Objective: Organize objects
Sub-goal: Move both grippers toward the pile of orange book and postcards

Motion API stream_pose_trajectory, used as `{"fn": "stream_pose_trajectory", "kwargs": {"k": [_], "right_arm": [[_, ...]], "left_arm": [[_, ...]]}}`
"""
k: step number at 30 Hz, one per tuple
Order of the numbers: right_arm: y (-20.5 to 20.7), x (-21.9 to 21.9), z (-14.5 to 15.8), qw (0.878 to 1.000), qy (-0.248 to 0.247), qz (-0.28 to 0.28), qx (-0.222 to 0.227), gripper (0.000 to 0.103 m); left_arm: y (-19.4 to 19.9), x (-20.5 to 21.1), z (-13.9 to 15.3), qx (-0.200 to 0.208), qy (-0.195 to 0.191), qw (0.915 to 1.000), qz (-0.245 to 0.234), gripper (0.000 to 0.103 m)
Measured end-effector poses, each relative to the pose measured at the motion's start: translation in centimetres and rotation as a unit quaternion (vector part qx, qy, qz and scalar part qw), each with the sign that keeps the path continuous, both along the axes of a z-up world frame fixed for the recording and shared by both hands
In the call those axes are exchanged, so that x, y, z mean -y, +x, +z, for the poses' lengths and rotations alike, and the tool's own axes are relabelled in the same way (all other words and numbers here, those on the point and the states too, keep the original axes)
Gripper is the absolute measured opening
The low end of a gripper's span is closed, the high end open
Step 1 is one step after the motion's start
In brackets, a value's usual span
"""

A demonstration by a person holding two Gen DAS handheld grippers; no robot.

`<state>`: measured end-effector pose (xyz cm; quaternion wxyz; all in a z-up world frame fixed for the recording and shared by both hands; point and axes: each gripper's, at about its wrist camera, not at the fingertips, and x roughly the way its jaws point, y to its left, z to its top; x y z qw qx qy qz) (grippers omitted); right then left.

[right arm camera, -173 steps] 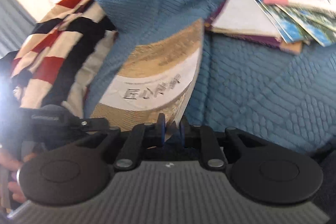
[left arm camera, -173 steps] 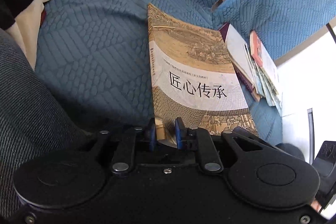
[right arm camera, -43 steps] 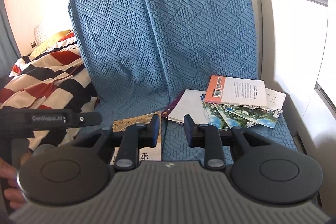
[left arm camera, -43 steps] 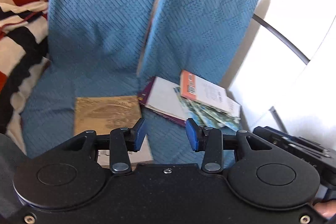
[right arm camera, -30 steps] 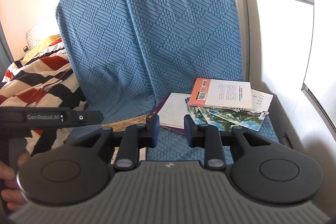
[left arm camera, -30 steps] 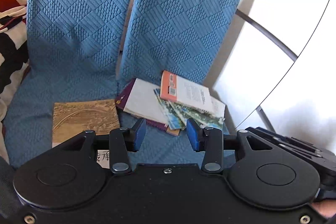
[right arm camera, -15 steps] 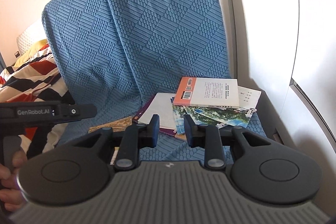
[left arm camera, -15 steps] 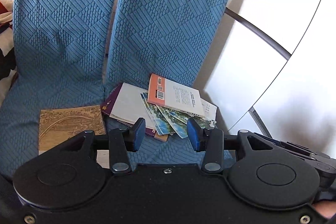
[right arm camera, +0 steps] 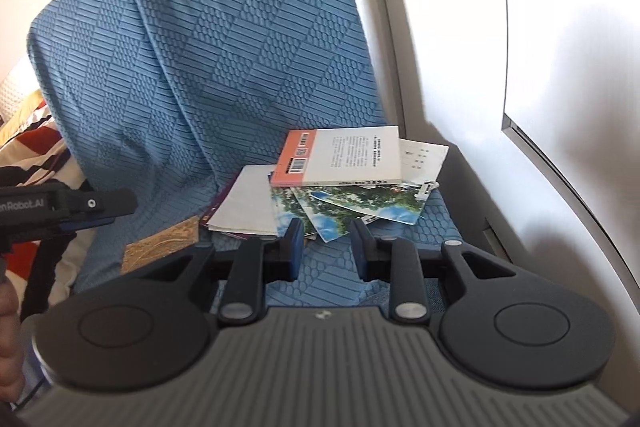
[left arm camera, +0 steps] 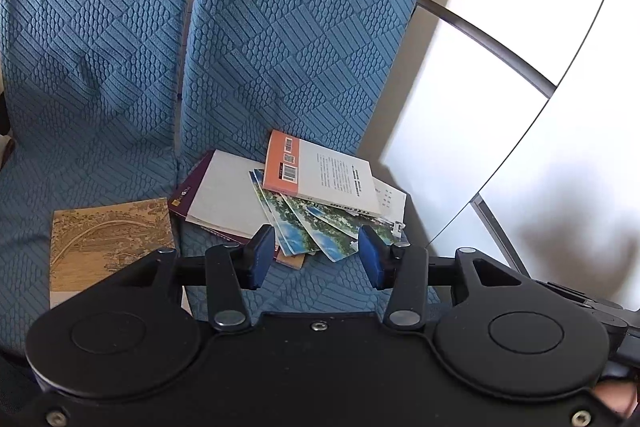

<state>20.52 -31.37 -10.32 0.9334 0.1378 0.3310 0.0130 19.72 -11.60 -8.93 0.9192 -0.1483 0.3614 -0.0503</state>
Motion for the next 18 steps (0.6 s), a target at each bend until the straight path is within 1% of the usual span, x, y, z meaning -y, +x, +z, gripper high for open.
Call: {"fn": "stream_pose_trajectory", "kwargs": {"k": [3,7,11,12,14,17,18], "right_arm": [[0.5,0.5,-0.9,1.0,-0.009,-0.01,-0.007,0.03],[1.5,1.5,-2.3,1.0,-0.002,-0.023,-0.019,0.03],[2.6,1.9,-3.3,1.0,-0.004,-0.016,-0.019,0.03],[3.0,1.9,-3.6,1.0,-0.004,-0.016,-0.019,0.031],[3.6,2.1,-4.2,1.0,-0.007,-0.017,-0.012,0.032],[4.9,2.6,-5.2,0.999,-0.002,-0.038,-0.004,0.032],[5.3,2.9,-5.6,0.999,0.003,-0.048,-0.001,0.032]], "left_arm": [[1.0,0.5,-0.5,-0.005,0.003,1.0,0.0,0.043],[2.2,0.8,-1.2,-0.01,0.002,0.9999,0.007,0.043],[3.2,0.7,-1.8,-0.011,-0.007,0.9998,0.014,0.044],[3.4,0.7,-2.0,-0.011,-0.007,0.9998,0.016,0.044],[3.9,0.6,-2.4,-0.008,-0.001,0.9998,0.019,0.047],[4.7,0.5,-2.7,0.009,0.012,0.9998,0.009,0.046],[5.0,0.3,-2.9,0.011,0.017,0.9997,0.016,0.046]]}}
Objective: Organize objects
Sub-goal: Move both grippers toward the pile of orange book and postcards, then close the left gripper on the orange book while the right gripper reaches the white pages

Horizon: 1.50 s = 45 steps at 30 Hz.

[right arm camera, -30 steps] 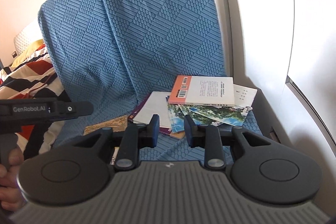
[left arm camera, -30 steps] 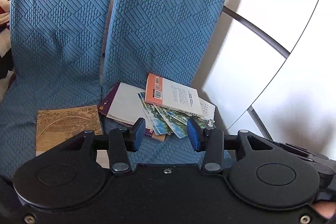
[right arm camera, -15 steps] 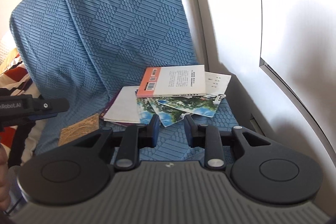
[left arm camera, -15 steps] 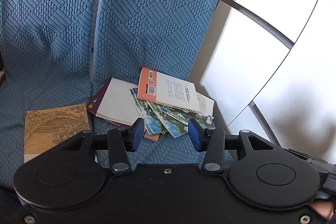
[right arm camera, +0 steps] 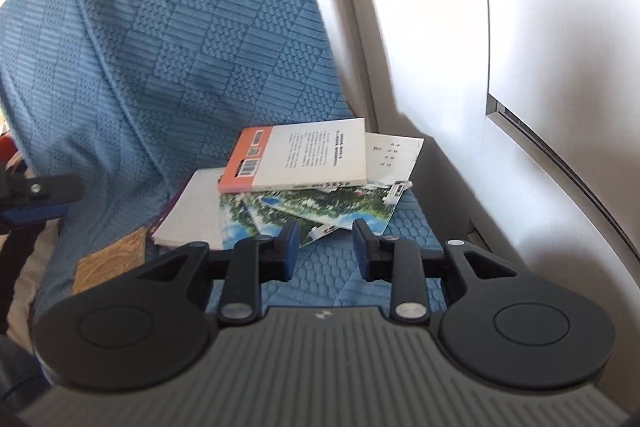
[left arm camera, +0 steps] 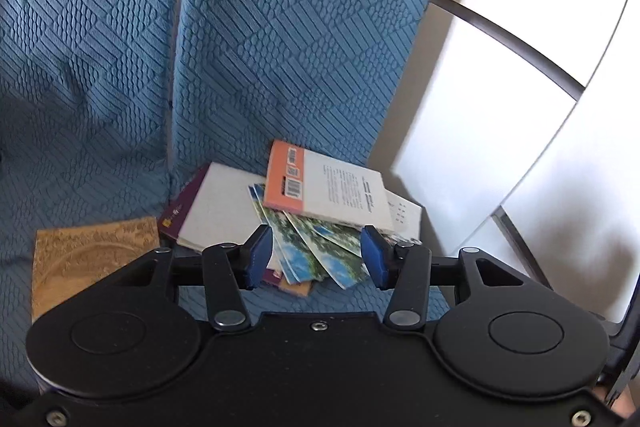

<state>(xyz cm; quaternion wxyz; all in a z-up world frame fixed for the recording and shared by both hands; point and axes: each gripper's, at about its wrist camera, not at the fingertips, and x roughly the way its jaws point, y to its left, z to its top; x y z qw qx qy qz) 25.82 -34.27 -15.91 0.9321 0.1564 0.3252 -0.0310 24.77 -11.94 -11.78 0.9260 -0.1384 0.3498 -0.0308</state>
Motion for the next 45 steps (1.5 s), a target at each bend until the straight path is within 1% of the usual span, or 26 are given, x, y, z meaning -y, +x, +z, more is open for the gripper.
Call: {"fn": "stream_pose_trajectory", "kwargs": {"k": [3,6,8,10,11,13,15,17,19,20,21,22,25,28,31,33,35,39,42,45], "right_arm": [[1.1,0.4,-1.2,1.0,0.01,-0.02,0.003,0.032],[2.3,0.6,-2.1,0.999,0.027,-0.031,0.01,0.034],[3.3,0.6,-2.4,0.999,0.034,-0.034,0.025,0.034],[4.4,0.5,-2.6,0.998,0.033,-0.038,0.035,0.036],[4.9,0.5,-2.7,0.998,0.031,-0.041,0.044,0.036],[6.1,0.7,-3.1,0.997,0.028,-0.051,0.048,0.037],[7.1,1.2,-3.8,0.996,0.033,-0.059,0.052,0.038],[8.0,1.8,-4.6,0.996,0.037,-0.074,0.041,0.043],[8.4,2.7,-5.4,0.993,0.061,-0.09,0.041,0.05],[8.6,3.1,-5.8,0.992,0.073,-0.094,0.046,0.059],[8.9,3.4,-6.1,0.991,0.083,-0.094,0.052,0.064],[9.4,3.5,-6.5,0.99,0.088,-0.093,0.056,0.066],[11.4,3.3,-7.8,0.993,0.077,-0.084,0.043,0.066],[13.6,2.9,-9.0,0.996,0.061,-0.068,0.016,0.066],[14.7,2.5,-9.9,0.997,0.044,-0.056,0.008,0.066],[15.4,2.4,-10.8,0.998,0.045,-0.044,-0.001,0.065],[16.1,2.5,-11.4,0.998,0.048,-0.039,-0.008,0.065],[17.4,3.0,-12.1,0.998,0.047,-0.032,-0.005,0.065],[18.3,3.1,-12.5,0.999,0.048,-0.017,-0.002,0.065],[19.0,3.2,-12.9,0.999,0.045,-0.007,0.0,0.065]], "left_arm": [[1.0,-0.7,-0.8,0.0,0.0,0.9999,0.015,0.049],[2.1,-0.9,-2.1,-0.011,-0.003,0.9997,0.021,0.049],[2.8,-1.0,-2.9,-0.015,-0.003,0.9996,0.025,0.053],[3.5,-1.0,-3.8,-0.023,-0.013,0.9992,0.029,0.054],[3.8,-1.0,-4.3,-0.027,-0.017,0.999,0.032,0.057],[4.6,-1.1,-5.0,-0.037,-0.018,0.9984,0.039,0.061],[5.4,-1.3,-5.5,-0.039,-0.019,0.9981,0.044,0.063],[6.4,-1.6,-5.9,-0.039,-0.03,0.9976,0.049,0.066],[7.5,-1.7,-6.3,-0.042,-0.043,0.9969,0.051,0.066],[8.1,-1.7,-6.5,-0.043,-0.046,0.9967,0.052,0.066],[8.8,-1.6,-6.7,-0.043,-0.048,0.9966,0.051,0.066],[9.5,-1.4,-6.9,-0.045,-0.049,0.9966,0.048,0.066],[11.6,-0.6,-7.7,-0.045,-0.043,0.9973,0.039,0.065],[13.4,0.0,-9.0,-0.042,-0.038,0.9978,0.033,0.064],[15.3,0.3,-11.0,-0.058,-0.03,0.9974,0.032,0.062],[16.1,0.4,-12.1,-0.061,-0.035,0.9973,0.019,0.062],[16.8,0.7,-12.9,-0.06,-0.029,0.9976,0.022,0.062],[18.4,0.4,-14.1,-0.064,-0.027,0.9969,0.035,0.062],[19.4,0.2,-14.9,-0.069,-0.018,0.9966,0.042,0.062],[20.2,0.1,-15.5,-0.071,-0.015,0.9967,0.038,0.062]]}}
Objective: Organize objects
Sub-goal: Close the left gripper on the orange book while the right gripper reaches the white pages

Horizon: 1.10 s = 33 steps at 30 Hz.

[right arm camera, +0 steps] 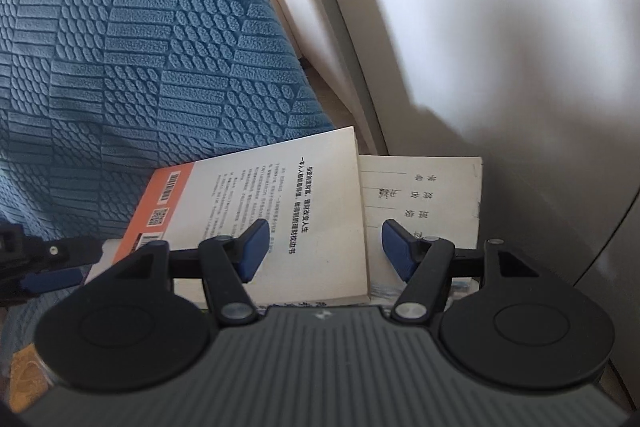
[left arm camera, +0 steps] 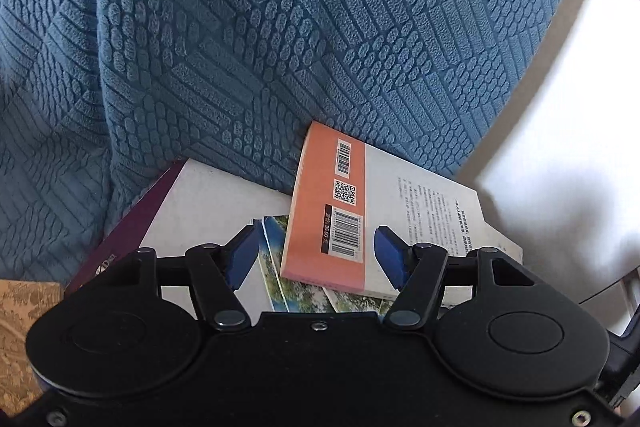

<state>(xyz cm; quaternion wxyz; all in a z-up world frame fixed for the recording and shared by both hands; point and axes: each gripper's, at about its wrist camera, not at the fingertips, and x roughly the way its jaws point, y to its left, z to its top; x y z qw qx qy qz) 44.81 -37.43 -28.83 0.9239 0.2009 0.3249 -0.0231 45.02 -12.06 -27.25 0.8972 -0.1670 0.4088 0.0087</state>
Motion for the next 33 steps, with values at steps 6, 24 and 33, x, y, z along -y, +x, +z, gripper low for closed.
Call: {"fn": "stream_pose_trajectory", "kwargs": {"k": [6,24,33], "right_arm": [[1.4,0.2,-0.9,0.999,-0.026,0.016,0.012,0.065],[1.4,1.2,-1.0,0.998,0.017,0.036,0.043,0.06],[0.4,2.7,-0.1,0.997,0.036,0.019,0.064,0.026]], "left_arm": [[1.0,-0.1,-1.2,-0.005,-0.002,1.0,0.007,0.049],[1.8,0.1,-2.5,-0.019,-0.029,0.9992,0.019,0.036],[0.8,-0.8,0.3,-0.007,-0.04,0.9986,0.034,0.025]]}}
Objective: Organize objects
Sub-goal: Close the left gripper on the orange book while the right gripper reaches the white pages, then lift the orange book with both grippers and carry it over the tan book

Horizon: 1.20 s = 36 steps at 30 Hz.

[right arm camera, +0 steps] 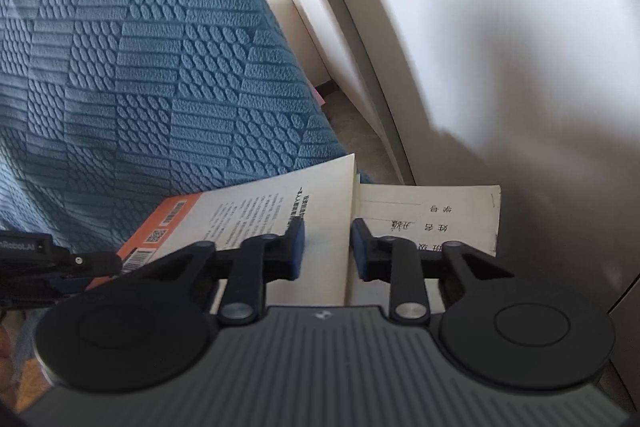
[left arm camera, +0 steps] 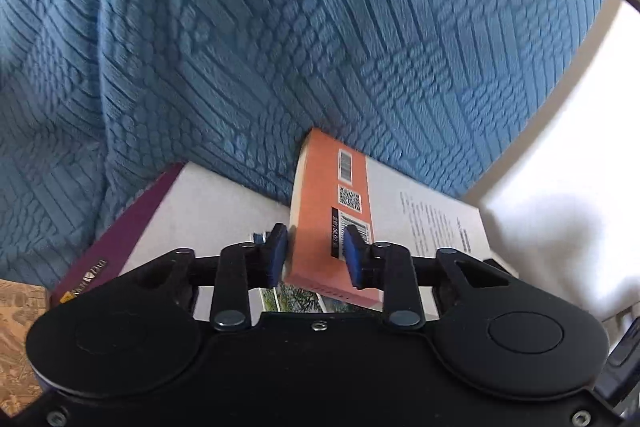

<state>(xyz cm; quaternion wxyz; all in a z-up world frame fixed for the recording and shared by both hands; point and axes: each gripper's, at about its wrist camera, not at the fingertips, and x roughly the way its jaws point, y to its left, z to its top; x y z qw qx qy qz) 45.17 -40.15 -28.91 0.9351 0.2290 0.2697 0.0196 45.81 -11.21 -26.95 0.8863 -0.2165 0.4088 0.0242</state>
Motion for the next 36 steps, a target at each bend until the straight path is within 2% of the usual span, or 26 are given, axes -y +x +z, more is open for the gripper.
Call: {"fn": "stream_pose_trajectory", "kwargs": {"k": [4,9,13,19,27,36], "right_arm": [[-1.1,0.8,1.5,1.0,0.015,-0.006,0.022,0.022],[-2.4,0.8,3.8,0.999,0.002,-0.014,0.043,0.019],[-3.2,0.4,4.6,0.999,0.015,-0.016,0.037,0.018],[-4.7,-0.8,7.1,0.998,0.025,-0.01,0.059,0.018],[-6.8,-2.8,11.7,0.996,0.02,0.01,0.083,0.018],[-9.5,-5.9,17.1,0.993,0.013,0.025,0.115,0.018]], "left_arm": [[-0.6,-0.3,1.3,0.009,-0.017,0.9998,0.006,0.025],[-1.7,-0.8,3.1,0.015,-0.051,0.9986,0.007,0.025],[-2.4,-1.6,4.5,0.021,-0.059,0.998,0.008,0.025],[-4.0,-3.0,7.2,0.039,-0.063,0.9972,0.015,0.025],[-6.7,-5.6,11.0,0.059,-0.069,0.9956,0.024,0.025],[-9.9,-9.3,15.5,0.097,-0.098,0.9895,0.042,0.024]]}}
